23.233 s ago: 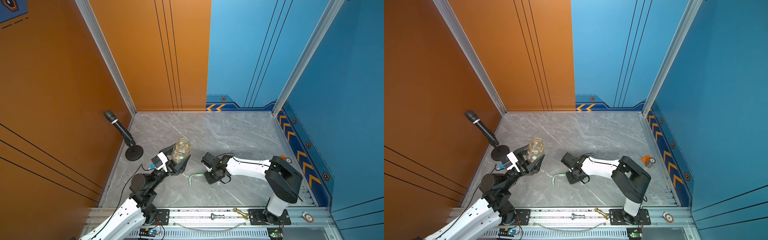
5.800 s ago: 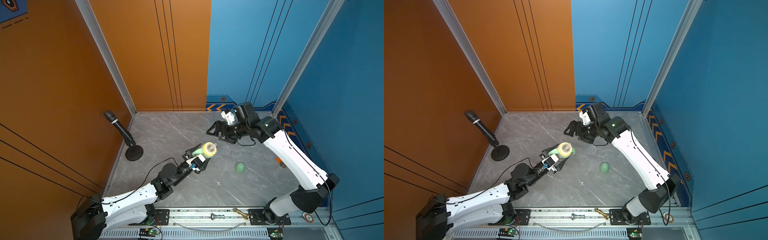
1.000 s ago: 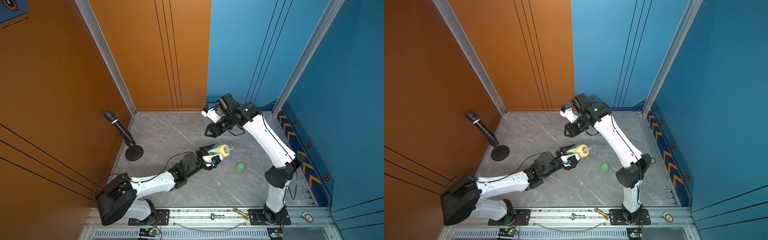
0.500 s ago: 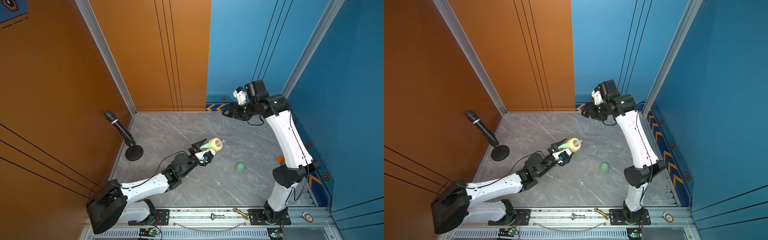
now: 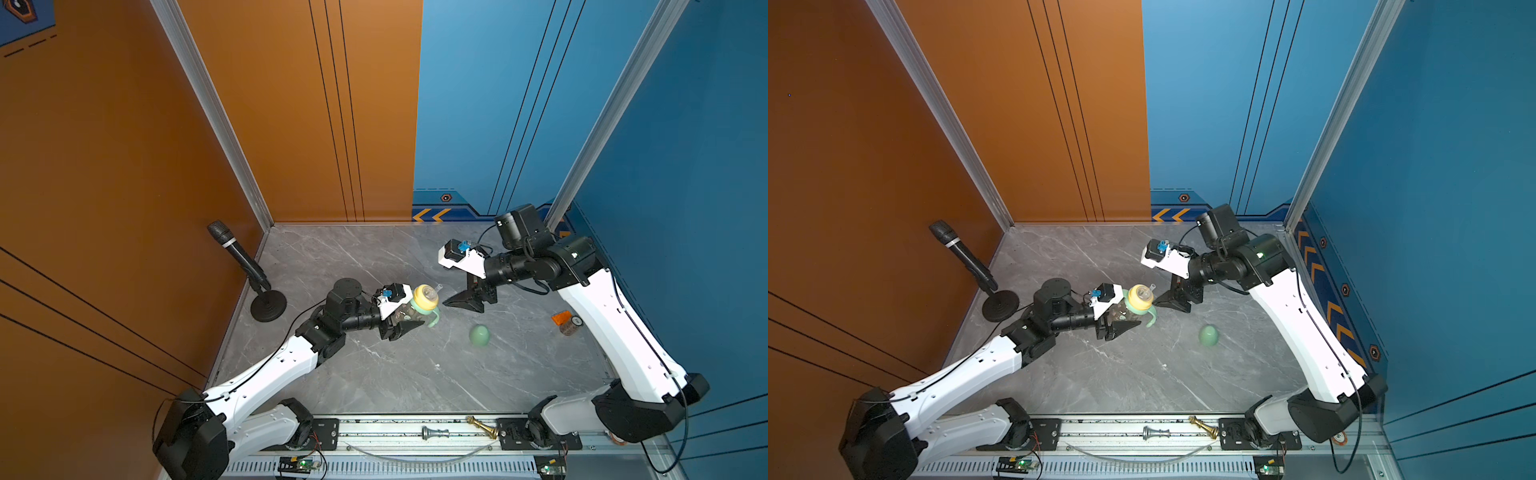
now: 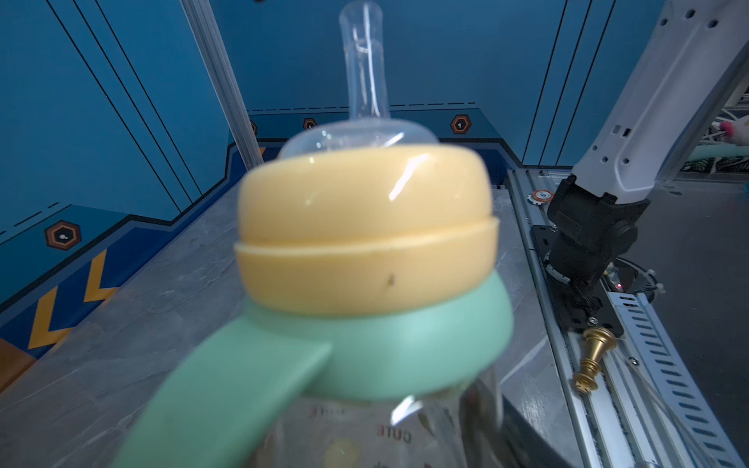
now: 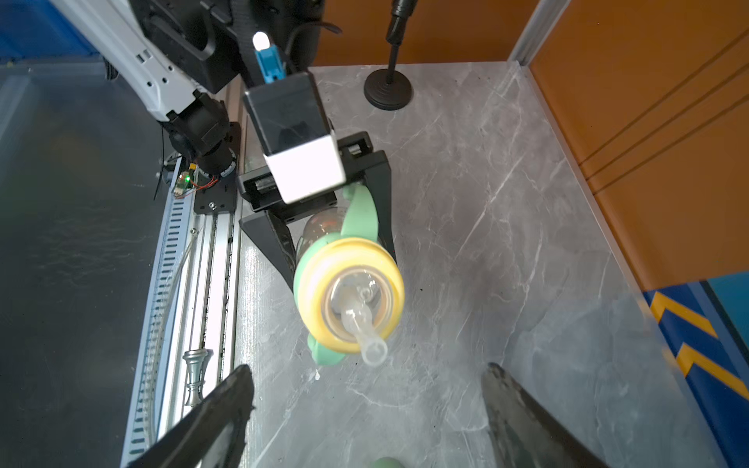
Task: Assemble the baby bottles
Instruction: Screw the nipple onto the baby bottle.
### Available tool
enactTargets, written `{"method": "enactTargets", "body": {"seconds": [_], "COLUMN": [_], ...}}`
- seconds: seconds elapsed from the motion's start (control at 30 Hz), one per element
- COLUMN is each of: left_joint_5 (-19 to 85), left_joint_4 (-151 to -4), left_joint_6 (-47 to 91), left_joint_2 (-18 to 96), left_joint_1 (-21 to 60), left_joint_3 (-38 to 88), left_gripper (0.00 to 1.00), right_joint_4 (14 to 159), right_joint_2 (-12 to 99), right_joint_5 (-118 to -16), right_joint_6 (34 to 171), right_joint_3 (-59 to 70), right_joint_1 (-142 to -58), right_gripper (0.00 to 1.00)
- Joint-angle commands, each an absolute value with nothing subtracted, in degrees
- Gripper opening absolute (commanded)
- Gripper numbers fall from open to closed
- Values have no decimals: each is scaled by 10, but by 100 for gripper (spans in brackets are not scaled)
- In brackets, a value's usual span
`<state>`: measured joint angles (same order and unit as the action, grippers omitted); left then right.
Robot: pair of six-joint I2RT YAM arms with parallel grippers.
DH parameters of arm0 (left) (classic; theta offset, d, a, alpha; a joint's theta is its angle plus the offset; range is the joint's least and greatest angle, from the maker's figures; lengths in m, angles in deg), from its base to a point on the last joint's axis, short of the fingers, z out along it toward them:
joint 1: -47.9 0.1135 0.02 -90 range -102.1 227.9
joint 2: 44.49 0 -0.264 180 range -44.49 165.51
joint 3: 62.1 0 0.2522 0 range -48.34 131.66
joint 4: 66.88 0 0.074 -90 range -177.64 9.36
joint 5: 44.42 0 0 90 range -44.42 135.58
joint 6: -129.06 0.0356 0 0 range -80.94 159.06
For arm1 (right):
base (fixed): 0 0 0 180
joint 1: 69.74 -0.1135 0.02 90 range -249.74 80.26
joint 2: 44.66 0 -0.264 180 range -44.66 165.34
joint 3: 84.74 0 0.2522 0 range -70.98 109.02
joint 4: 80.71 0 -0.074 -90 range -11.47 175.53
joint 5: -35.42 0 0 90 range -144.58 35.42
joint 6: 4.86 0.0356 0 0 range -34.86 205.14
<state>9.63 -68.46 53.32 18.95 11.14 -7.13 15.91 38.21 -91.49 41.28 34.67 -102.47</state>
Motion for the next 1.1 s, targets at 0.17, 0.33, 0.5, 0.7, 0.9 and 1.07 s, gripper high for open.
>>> {"method": "enactTargets", "body": {"seconds": [0.17,0.33,0.5,0.7,0.9,1.07], "left_joint_5": [61,71,95,128,328,497], "left_joint_4": [-702,-698,-696,-688,-573,-445], "left_joint_6": [534,545,560,573,617,698], "left_joint_2": [186,183,180,176,167,194], "left_joint_1": [113,107,102,100,46,-16], "left_joint_3": [-49,-52,-58,-64,-112,-147], "left_gripper": [6,6,6,5,5,4], "right_joint_4": [84,79,75,77,113,122], "right_joint_2": [448,473,481,482,503,579], "right_joint_5": [-894,-892,-897,-881,-852,-726], "right_joint_6": [341,346,353,371,496,811], "right_joint_3": [395,402,417,408,412,484], "right_joint_1": [-1072,-1078,-1082,-1088,-1096,-1111], "right_gripper": [88,85,73,53,36,28]}}
